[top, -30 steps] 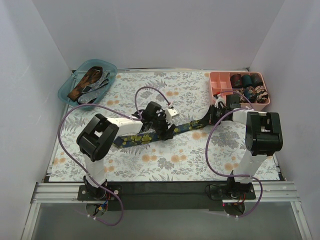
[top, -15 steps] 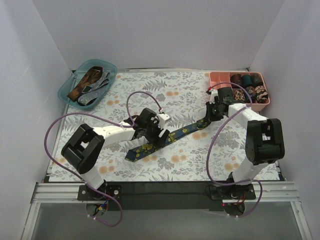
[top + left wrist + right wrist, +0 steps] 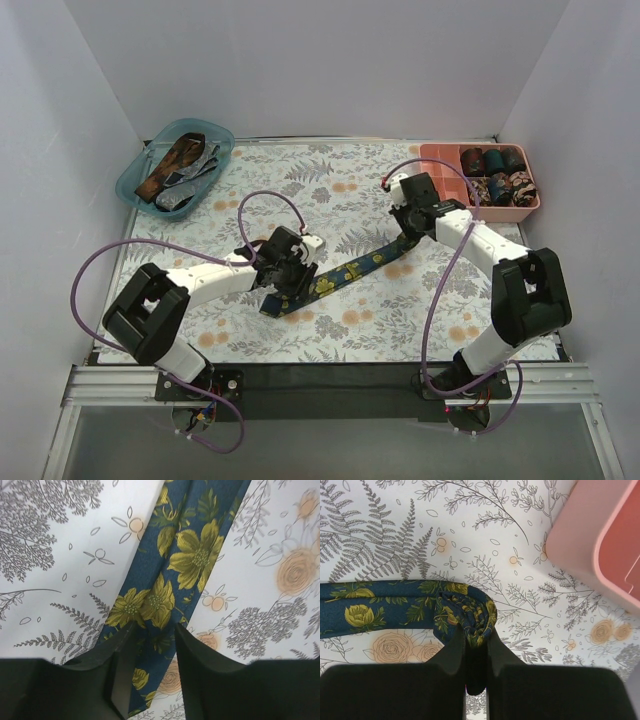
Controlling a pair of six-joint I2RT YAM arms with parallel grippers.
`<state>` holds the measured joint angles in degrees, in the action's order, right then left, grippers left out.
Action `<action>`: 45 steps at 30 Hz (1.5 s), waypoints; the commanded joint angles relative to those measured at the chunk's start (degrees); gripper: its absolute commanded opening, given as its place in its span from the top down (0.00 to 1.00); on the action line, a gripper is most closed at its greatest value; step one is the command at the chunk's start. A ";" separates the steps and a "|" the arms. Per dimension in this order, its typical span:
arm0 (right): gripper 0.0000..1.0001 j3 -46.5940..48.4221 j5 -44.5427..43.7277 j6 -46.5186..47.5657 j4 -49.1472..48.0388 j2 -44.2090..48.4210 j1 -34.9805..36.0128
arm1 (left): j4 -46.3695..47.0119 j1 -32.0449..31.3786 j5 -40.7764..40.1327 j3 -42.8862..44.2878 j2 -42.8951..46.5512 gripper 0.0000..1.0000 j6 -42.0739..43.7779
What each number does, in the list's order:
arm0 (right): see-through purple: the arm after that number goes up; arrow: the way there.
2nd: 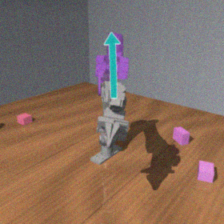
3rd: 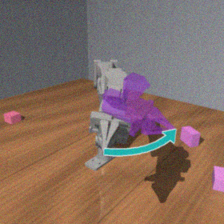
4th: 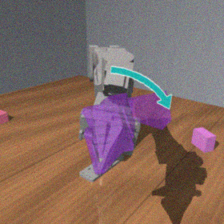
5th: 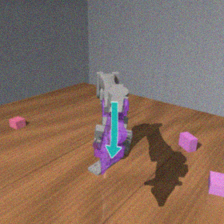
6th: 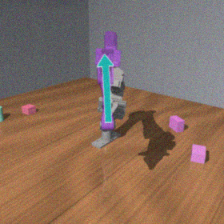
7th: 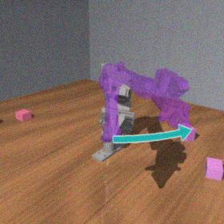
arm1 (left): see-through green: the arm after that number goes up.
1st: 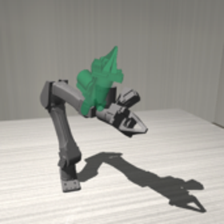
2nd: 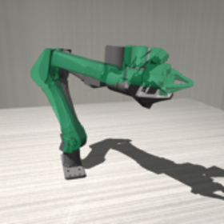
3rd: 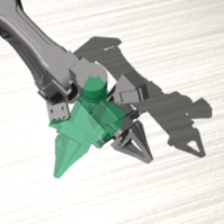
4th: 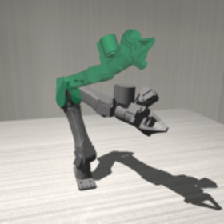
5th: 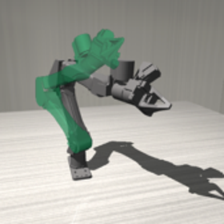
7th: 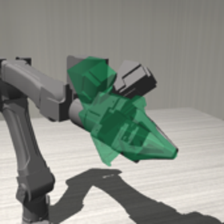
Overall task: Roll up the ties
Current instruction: Roll the tie
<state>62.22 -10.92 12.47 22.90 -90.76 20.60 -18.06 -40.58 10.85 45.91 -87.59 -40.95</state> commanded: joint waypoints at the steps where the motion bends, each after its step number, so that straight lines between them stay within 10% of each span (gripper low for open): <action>1: 0.99 1.42 -7.01 4.14 -0.22 1.38 3.47 | -1.53 0.06 -1.36 -0.91 -0.56 0.67 -2.20; 11: 0.99 -1.83 -20.44 8.01 -2.06 -2.31 13.06 | -3.12 0.06 -4.61 -1.70 -1.97 0.78 -5.90; 21: 0.99 -2.98 -28.45 8.36 -2.33 -7.76 21.23 | -2.59 0.06 -3.64 -2.76 2.77 0.57 -8.97; 38: 0.99 -0.69 -45.24 3.36 -1.28 -12.95 21.76 | -2.94 0.06 -2.42 -5.66 0.14 0.72 -10.03; 45: 0.99 -1.31 -39.89 -0.86 0.74 -14.53 24.30 | -3.03 0.06 -2.33 -3.38 3.12 0.52 -10.38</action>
<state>60.20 -52.71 15.62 21.28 -104.18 43.31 -16.80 -40.69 9.72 42.81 -85.97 -51.44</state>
